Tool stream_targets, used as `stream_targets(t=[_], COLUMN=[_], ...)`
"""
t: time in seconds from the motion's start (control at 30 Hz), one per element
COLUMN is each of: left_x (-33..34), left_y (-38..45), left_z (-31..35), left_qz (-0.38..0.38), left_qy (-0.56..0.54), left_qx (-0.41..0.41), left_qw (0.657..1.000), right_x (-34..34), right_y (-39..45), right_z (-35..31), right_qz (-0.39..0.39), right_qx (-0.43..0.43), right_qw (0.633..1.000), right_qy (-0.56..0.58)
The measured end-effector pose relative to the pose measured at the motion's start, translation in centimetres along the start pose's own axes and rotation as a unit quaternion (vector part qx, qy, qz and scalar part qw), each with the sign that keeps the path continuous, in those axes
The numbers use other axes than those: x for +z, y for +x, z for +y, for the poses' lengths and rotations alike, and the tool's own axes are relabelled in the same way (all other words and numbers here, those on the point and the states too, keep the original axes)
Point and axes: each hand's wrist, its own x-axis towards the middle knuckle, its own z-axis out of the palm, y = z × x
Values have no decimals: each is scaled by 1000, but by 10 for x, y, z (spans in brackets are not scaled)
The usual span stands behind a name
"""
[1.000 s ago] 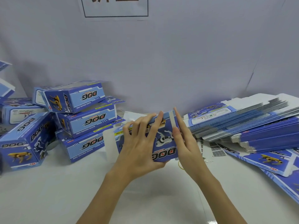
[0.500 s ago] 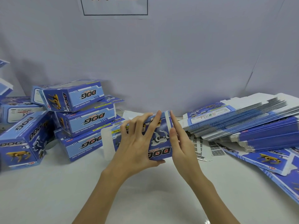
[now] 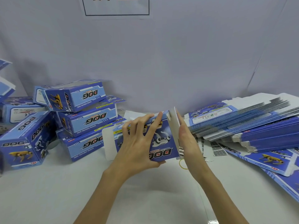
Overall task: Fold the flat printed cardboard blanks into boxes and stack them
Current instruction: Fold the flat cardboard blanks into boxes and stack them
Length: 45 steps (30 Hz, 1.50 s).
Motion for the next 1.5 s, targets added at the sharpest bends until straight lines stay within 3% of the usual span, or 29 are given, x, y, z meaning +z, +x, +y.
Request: stream_targets(t=[0.5,1.07,1.23,1.5], left_x=[1,0,-3,0], left_y=[-1,-2,-2,-2], left_z=[1,2,-6,5], left_qz=[20,-1,-22,-45], left_qy=[10,21,14,20], left_qx=[12,10,5,-13], left_qw=[1000,1000,1000,999], right_x=[-7,4,3,6], right_y=[0,-3,-1,3], right_z=[4,18,15,19], right_qz=[3,-2,-13,69], right_qx=[34,-16,60,67], right_qw=[999,991,998,995], right_qy=[19,-134,22,40])
